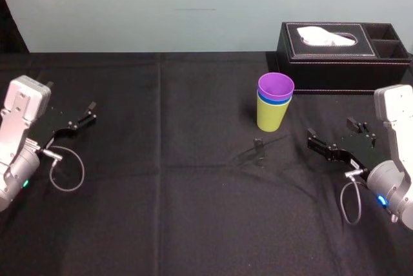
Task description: Stack the three plastic cups sequentially using one hand.
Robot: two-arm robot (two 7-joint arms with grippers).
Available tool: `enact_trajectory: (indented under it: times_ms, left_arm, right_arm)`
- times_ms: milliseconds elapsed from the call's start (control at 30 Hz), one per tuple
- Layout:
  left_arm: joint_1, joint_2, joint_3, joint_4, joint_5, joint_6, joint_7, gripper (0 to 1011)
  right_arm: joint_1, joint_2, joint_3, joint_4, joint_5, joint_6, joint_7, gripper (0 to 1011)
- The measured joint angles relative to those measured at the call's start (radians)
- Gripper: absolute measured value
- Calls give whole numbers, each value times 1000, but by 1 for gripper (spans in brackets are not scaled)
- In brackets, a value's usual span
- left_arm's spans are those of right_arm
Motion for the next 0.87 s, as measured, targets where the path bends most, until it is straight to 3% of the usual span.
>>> enact_trajectory:
  times_ms: [867]
  left_arm:
    - [0, 0, 0, 0, 0, 0, 0, 1011]
  right_arm:
    - [0, 0, 0, 0, 0, 0, 0, 1003]
